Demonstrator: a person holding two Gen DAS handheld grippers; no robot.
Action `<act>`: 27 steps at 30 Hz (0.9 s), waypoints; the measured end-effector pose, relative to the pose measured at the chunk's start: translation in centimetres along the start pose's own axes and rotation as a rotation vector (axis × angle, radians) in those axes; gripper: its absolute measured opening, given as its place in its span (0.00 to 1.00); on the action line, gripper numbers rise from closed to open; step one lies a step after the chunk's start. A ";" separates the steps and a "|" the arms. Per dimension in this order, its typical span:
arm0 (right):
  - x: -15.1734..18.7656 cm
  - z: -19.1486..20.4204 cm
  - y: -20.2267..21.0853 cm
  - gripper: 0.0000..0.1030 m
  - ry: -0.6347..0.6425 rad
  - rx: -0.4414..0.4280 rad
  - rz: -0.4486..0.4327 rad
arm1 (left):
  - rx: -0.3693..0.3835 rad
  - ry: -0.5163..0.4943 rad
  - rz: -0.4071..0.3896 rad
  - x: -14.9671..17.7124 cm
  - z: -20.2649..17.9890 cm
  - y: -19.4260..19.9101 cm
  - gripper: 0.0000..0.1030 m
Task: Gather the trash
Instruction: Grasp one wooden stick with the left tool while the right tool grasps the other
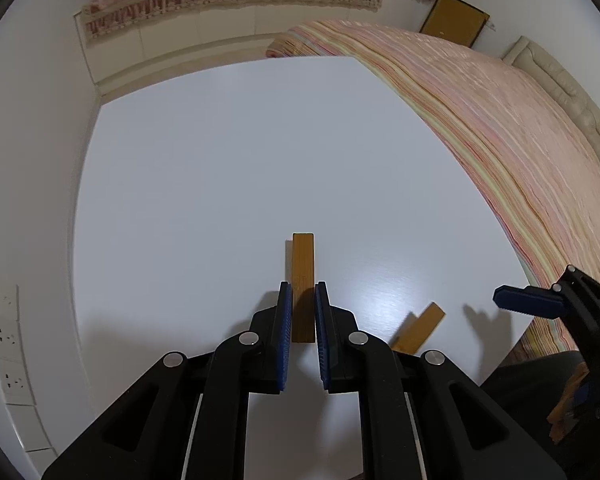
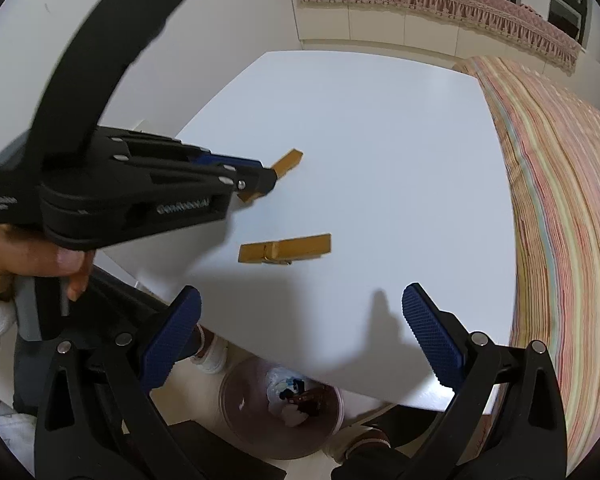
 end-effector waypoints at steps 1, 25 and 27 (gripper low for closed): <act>-0.1 0.2 -0.2 0.96 0.002 0.007 -0.001 | 0.000 0.006 -0.004 0.0 0.3 0.1 0.11; -1.4 3.1 -2.2 0.57 0.090 0.101 0.004 | 0.013 0.068 -0.048 1.1 3.4 1.7 0.11; -1.4 3.0 -2.0 0.57 0.083 0.094 0.001 | 0.021 0.065 -0.049 1.0 3.4 1.8 0.11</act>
Point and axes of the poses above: each gripper's, at about its wrist camera, not at the fingertips, and y roughly against the way its jaws point, z to its left, x to its underside, the point moved 3 cm from there along -y, roughly the way its jaws point, and after that the axes turned 8 degrees about x, right-handed, at the moved point
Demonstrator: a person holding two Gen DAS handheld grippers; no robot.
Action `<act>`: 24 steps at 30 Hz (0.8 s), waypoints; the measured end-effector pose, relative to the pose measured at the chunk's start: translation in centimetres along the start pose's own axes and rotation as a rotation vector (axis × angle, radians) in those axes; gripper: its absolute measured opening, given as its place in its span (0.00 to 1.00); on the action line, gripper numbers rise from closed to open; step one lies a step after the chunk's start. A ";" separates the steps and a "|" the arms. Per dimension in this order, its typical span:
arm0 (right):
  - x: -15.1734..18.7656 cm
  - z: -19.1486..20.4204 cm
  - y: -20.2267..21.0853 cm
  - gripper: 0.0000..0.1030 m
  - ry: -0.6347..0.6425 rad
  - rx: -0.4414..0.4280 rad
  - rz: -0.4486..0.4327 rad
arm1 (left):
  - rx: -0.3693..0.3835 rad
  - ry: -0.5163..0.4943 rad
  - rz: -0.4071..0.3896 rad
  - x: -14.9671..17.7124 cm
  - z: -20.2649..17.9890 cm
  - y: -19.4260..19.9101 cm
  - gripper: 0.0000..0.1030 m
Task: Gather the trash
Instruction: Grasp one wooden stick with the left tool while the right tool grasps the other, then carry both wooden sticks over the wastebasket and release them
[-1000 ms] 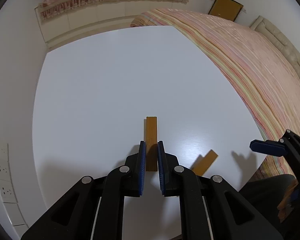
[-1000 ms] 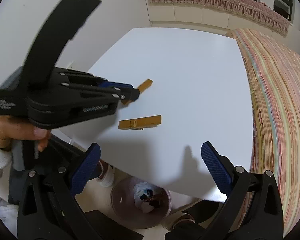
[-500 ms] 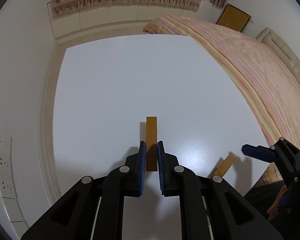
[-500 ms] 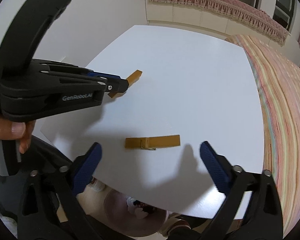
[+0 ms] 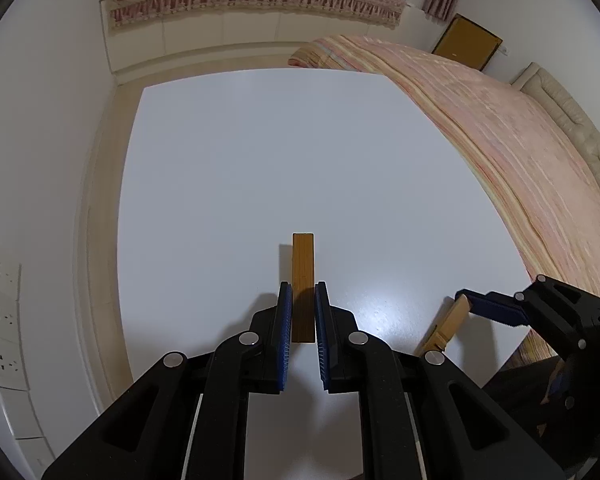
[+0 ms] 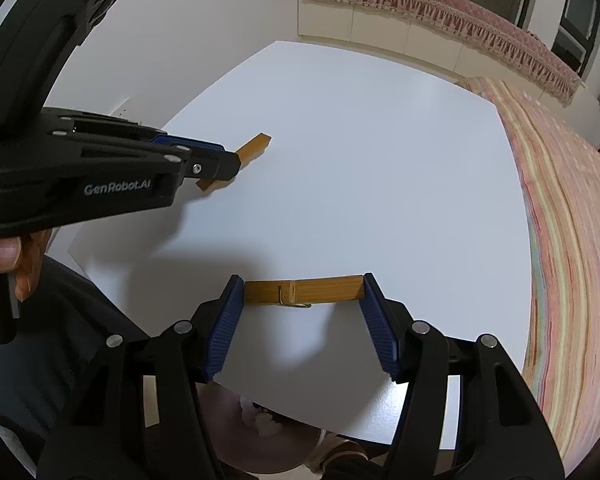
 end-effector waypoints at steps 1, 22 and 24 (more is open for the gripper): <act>0.0 -0.1 0.2 0.57 -0.004 -0.001 -0.004 | 0.004 -0.004 -0.001 0.1 -0.1 0.1 0.11; 5.8 -1.9 10.8 0.57 -0.061 -0.056 -0.068 | 0.114 -0.160 -0.003 6.3 -7.0 6.4 0.11; 7.0 -1.6 11.6 0.57 -0.058 -0.064 -0.062 | 0.124 -0.173 0.007 7.4 -7.7 6.7 0.11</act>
Point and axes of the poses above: each gripper's, at about its wrist camera, not at the fingertips, and y roughly against the way its jaws point, z to its left, x to its underside, the point moved 3 cm from there along -y, roughly the way its jaws point, and after that the axes turned 8 degrees about x, right-handed, at the moved point
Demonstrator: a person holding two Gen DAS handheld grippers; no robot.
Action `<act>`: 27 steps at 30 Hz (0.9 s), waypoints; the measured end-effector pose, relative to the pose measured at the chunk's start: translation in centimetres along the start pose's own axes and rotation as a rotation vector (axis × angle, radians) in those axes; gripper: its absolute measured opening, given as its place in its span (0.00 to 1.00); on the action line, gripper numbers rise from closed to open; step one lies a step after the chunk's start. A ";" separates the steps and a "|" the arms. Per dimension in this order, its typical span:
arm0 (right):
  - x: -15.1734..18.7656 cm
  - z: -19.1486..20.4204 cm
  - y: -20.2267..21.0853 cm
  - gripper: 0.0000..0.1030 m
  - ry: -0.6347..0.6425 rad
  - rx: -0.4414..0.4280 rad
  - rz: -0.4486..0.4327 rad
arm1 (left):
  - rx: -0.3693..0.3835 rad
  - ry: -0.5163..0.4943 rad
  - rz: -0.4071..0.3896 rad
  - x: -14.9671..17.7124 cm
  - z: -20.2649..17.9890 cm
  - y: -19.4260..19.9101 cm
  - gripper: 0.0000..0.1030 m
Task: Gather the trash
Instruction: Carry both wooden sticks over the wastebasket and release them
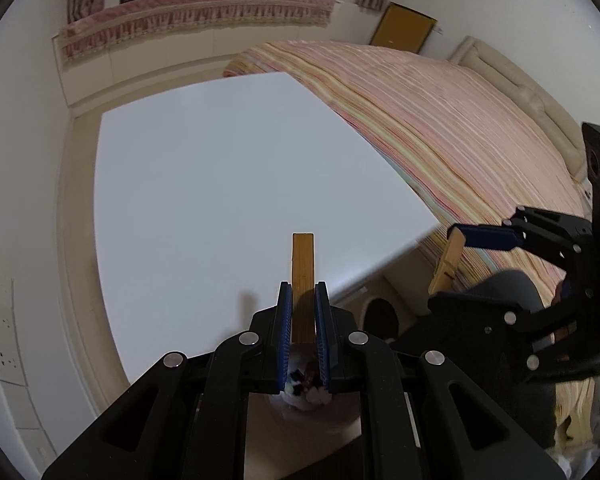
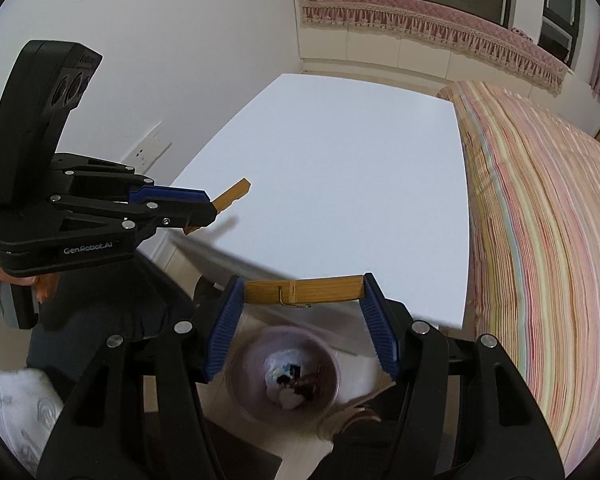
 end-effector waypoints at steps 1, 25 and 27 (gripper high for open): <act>0.6 0.2 0.3 0.57 0.002 -0.003 0.003 | 0.002 -0.006 0.005 0.4 -0.3 0.1 0.11; 5.3 2.1 2.1 0.87 0.043 -0.072 0.042 | 0.078 -0.046 0.046 4.7 -3.7 1.2 0.56; 5.3 1.7 1.9 0.90 0.023 -0.063 0.048 | 0.081 -0.031 0.033 4.6 -3.5 1.4 0.77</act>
Point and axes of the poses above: each gripper's, at about its wrist camera, not at the fingertips, and y roughly against the way its jaws point, z to its left, x to its underside, the point moved 3 cm from there along -y, roughly the way its jaws point, and after that the axes turned 8 degrees about x, right-handed, at the moved point
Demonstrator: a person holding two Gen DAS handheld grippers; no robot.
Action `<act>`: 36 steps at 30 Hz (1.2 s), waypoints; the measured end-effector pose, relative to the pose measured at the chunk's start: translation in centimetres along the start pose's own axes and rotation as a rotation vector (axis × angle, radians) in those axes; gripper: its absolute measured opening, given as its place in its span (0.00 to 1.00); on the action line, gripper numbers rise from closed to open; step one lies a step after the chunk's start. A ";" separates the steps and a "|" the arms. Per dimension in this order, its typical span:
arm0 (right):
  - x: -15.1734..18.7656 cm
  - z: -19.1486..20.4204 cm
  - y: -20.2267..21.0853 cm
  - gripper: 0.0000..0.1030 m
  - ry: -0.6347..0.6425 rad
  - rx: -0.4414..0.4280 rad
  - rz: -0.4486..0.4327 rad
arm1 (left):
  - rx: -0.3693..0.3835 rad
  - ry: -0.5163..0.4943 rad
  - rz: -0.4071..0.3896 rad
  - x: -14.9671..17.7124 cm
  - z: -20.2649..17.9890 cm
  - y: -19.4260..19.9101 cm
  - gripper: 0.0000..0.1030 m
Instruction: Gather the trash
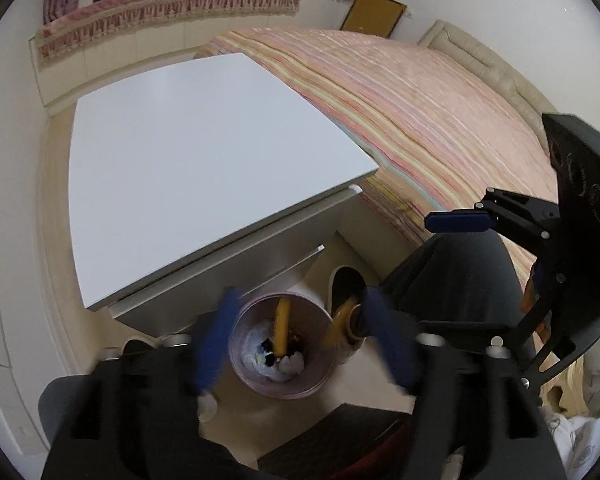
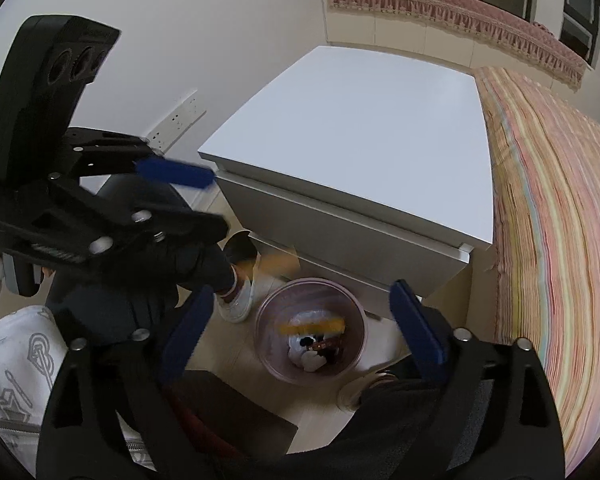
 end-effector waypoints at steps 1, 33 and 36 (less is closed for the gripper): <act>0.0 0.0 0.0 0.91 -0.007 0.002 0.001 | -0.004 0.007 -0.013 0.0 0.1 0.2 0.86; -10.3 -3.3 2.2 0.97 -0.155 0.151 -0.141 | -0.184 0.038 -0.226 -7.2 3.4 5.6 0.93; -11.7 -3.5 2.4 0.97 -0.148 0.164 -0.161 | -0.202 0.047 -0.234 -8.3 3.8 5.8 0.93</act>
Point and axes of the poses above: each gripper's, at about its wrist camera, not at the fingertips, and y roughly against the way its jaws point, z to its left, x to its underside, the point moved 3 cm from there along -y, roughly the way its jaws point, and after that the axes turned 8 degrees about x, right-handed, at the moved point
